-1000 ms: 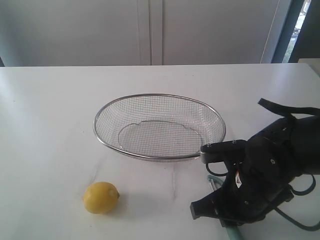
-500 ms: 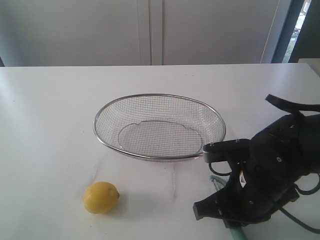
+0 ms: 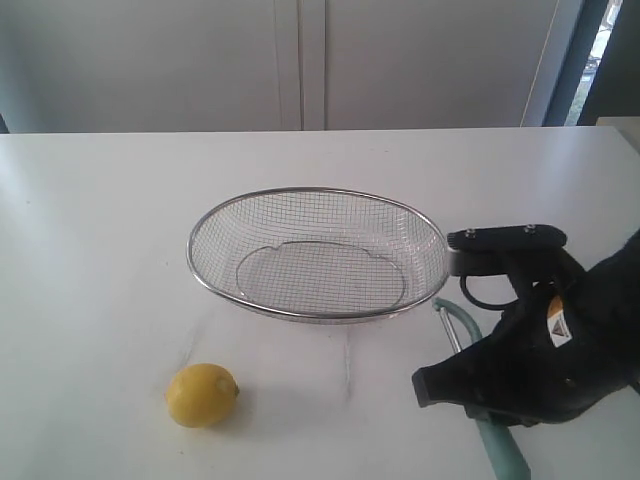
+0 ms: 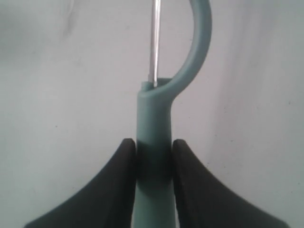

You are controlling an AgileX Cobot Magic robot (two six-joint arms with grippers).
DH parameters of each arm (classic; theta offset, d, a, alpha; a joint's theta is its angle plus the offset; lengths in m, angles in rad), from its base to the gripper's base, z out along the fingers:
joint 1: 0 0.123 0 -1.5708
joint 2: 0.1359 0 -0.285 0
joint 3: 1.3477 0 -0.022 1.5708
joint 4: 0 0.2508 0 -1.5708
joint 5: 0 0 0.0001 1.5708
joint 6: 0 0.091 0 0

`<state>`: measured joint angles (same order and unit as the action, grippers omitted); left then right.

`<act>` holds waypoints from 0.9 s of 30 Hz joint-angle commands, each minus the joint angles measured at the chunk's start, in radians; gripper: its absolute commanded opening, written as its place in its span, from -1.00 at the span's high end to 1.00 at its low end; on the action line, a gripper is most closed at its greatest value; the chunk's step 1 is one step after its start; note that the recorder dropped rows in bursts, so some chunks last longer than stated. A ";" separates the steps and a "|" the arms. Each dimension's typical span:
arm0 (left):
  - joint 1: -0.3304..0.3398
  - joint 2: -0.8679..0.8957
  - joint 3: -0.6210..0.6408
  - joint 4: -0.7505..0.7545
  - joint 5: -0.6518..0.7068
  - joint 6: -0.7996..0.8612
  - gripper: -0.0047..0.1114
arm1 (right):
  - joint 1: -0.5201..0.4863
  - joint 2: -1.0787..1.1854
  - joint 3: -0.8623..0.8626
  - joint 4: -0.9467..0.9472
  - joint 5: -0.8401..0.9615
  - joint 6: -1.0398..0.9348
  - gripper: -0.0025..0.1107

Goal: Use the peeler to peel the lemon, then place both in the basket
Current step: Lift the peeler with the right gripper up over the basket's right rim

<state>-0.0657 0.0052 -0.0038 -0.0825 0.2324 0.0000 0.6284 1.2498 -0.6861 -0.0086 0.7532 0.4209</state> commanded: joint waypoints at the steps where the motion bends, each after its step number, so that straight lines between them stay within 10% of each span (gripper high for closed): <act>1: 0.004 -0.005 0.004 -0.006 0.001 0.000 0.92 | 0.001 -0.065 -0.001 -0.045 -0.033 0.002 0.96; 27: 0.004 -0.005 0.004 -0.006 0.001 0.000 0.92 | 0.001 -0.096 -0.001 -0.167 -0.255 0.002 0.96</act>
<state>-0.0657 0.0052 -0.0038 -0.0825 0.2324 0.0000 0.6284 1.1617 -0.6861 -0.1619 0.5166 0.4228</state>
